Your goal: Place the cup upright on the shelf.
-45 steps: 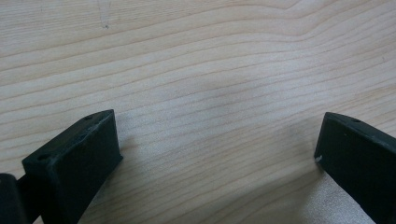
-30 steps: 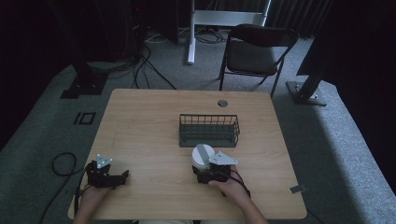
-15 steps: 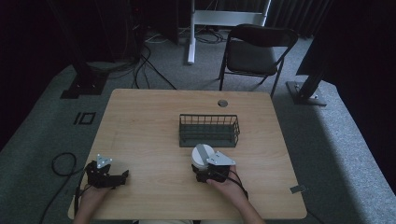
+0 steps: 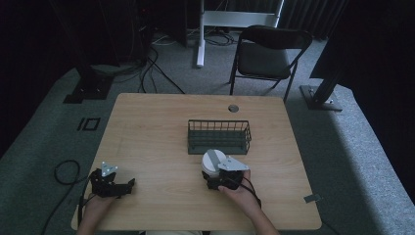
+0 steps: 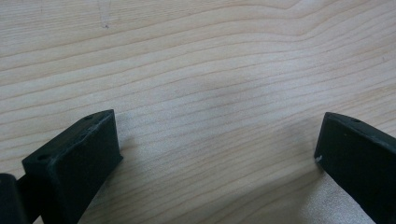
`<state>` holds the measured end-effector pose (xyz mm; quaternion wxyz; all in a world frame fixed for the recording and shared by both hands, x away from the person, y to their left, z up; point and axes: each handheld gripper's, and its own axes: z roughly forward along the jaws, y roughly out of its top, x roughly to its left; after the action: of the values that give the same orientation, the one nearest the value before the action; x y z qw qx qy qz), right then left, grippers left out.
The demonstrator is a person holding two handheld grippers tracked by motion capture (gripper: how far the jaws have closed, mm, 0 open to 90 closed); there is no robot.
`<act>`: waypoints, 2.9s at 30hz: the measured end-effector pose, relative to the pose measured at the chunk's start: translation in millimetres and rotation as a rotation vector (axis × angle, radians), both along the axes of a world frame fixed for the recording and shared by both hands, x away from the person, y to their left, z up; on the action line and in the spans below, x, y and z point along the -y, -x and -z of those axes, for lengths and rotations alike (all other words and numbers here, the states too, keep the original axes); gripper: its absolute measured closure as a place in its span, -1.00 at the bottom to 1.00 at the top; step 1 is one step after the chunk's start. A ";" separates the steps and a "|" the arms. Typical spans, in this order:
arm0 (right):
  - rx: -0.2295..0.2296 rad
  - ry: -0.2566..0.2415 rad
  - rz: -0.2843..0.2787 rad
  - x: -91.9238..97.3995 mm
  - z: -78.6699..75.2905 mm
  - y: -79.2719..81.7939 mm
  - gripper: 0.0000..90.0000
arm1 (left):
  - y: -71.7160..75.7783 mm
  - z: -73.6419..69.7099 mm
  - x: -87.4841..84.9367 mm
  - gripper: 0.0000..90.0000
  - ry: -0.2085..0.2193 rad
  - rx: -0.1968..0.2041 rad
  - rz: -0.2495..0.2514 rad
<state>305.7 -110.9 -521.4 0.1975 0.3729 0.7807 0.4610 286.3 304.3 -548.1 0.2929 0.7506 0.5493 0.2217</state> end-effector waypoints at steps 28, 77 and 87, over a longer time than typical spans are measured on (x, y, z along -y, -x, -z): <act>0.021 -0.091 0.000 0.0 -48.4 -15.4 -0.59 | 0.0 0.0 0.0 -1.00 0.000 0.000 0.000; 0.091 -0.057 0.291 12.5 -93.5 -100.0 -0.59 | 0.0 0.0 0.0 -1.00 0.000 0.000 0.000; 0.030 -0.042 0.330 11.1 -74.9 -112.2 -0.59 | 0.0 0.0 0.0 -1.00 0.000 0.000 0.000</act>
<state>417.9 -122.0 -446.6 0.2745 0.4931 0.6960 0.4439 286.3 304.4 -548.1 0.2928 0.7507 0.5492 0.2216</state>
